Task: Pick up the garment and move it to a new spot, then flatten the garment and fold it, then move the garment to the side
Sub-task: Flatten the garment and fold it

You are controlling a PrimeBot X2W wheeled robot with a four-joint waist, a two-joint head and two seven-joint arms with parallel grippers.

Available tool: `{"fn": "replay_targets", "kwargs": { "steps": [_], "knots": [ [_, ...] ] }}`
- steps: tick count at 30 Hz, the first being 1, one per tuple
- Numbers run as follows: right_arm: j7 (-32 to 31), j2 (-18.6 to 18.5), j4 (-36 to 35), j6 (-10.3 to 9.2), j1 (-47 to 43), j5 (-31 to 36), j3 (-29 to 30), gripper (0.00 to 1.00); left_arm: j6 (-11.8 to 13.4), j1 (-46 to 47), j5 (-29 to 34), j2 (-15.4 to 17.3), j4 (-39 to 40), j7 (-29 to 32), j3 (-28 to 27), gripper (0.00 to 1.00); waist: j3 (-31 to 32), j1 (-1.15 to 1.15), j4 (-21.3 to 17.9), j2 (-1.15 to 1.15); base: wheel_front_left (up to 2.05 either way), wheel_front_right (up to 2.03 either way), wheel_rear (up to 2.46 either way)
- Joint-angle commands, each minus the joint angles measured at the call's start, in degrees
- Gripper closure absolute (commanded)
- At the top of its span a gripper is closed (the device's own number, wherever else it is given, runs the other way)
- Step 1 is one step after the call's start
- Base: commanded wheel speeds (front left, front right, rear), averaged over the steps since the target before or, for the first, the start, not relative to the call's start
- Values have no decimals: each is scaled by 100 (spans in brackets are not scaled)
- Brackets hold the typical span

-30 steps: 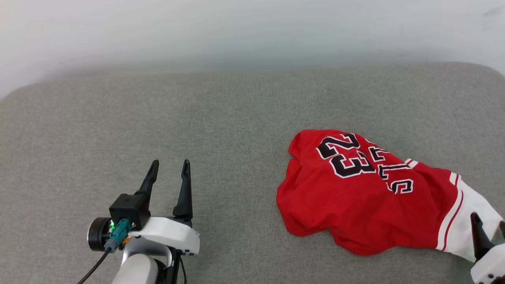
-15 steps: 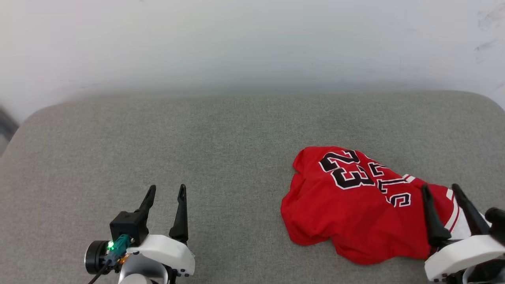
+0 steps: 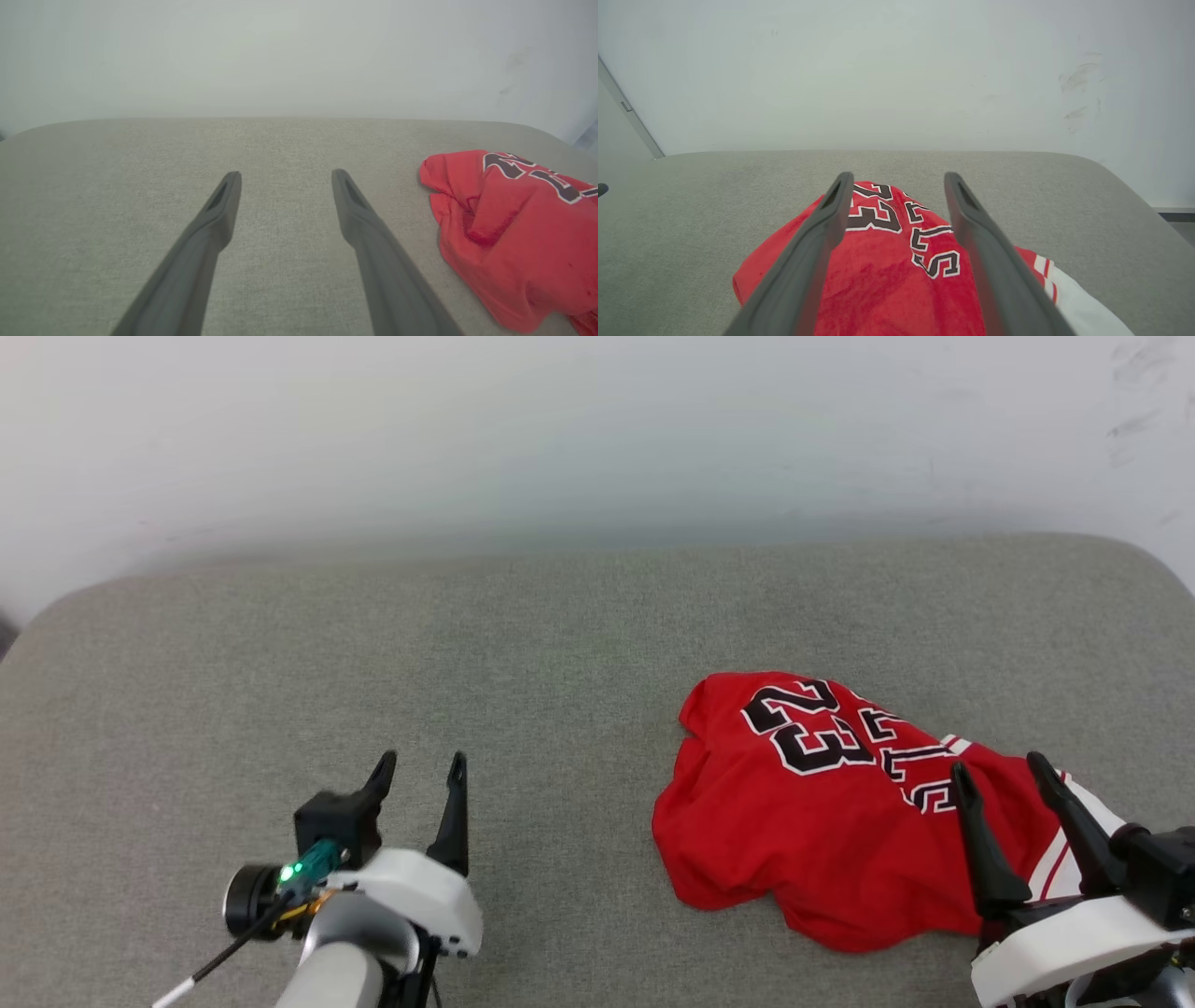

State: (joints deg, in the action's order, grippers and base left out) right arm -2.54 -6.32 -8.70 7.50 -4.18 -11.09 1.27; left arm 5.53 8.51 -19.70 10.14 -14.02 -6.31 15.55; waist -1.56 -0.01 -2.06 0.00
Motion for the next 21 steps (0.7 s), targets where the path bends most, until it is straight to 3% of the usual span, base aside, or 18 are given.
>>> {"fn": "replay_targets", "kwargs": {
  "steps": [1, 9, 17, 21],
  "knots": [
    [-17, -12, -76, -2, 56, 29, 2, 0, -46, 269, 71, -36, 14, 40, 58, 0, -159, 1, -32, 0, 0, 0, 0],
    [-131, -53, -211, -2, 412, 8, -49, 0, -466, 1671, 106, -319, -407, 841, 588, 0, -794, 1, -231, 0, 0, 0, 0],
    [-101, -60, -156, -2, 681, -107, -120, 0, -1018, 2681, -38, -520, -1280, 2318, 1274, 0, -1198, 1, -525, 0, 0, 0, 0],
    [-66, -29, -56, -2, 743, -179, -138, 0, -1160, 2943, -179, -586, -1696, 3053, 1578, 0, -1336, 1, -666, 0, 0, 0, 0]
  ]
}}
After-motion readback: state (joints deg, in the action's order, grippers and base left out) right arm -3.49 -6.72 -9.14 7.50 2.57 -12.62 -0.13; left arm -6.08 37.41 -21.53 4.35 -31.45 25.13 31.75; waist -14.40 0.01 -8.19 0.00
